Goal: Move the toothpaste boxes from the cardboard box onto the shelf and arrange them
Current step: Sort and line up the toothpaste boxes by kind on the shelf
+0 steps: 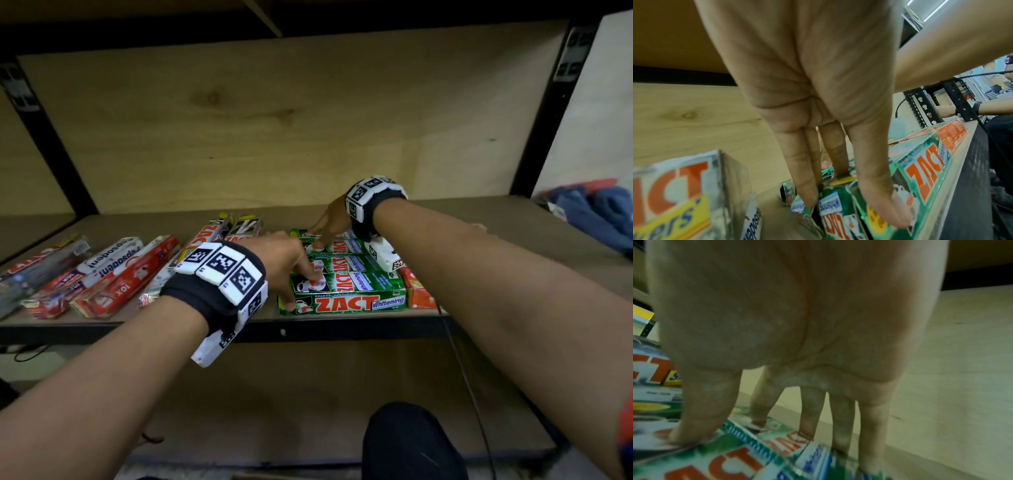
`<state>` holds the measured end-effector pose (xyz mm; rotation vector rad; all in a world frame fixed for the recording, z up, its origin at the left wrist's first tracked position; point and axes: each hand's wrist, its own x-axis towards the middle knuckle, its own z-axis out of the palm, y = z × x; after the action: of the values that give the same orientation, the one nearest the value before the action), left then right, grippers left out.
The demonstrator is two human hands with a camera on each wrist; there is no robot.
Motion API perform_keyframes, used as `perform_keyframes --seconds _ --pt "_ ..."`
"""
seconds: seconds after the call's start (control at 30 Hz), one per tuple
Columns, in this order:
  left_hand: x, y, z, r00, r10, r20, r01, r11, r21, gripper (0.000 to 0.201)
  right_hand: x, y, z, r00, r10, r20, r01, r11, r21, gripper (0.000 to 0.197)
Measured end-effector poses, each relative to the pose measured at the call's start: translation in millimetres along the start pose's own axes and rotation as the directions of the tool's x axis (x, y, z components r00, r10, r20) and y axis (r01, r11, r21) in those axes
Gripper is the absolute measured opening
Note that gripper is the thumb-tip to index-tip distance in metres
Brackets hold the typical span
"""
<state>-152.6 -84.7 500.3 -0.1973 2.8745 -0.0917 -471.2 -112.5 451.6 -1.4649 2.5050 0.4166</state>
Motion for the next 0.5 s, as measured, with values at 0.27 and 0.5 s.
perform_keyframes --seconds 0.27,0.5 --pt "0.5 1.8 7.1 0.998 -0.001 -0.07 -0.006 0.995 -0.098 0.065 -134.2 -69.2 -20.2 0.997 -0.013 0.08 0.003 0.992 0.124 0.069" --pt "2.2 -0.9 12.6 0.99 -0.028 -0.142 -0.003 0.977 -0.212 0.069 -118.7 -61.8 -20.1 1.0 0.021 0.001 -0.021 0.991 0.135 0.081"
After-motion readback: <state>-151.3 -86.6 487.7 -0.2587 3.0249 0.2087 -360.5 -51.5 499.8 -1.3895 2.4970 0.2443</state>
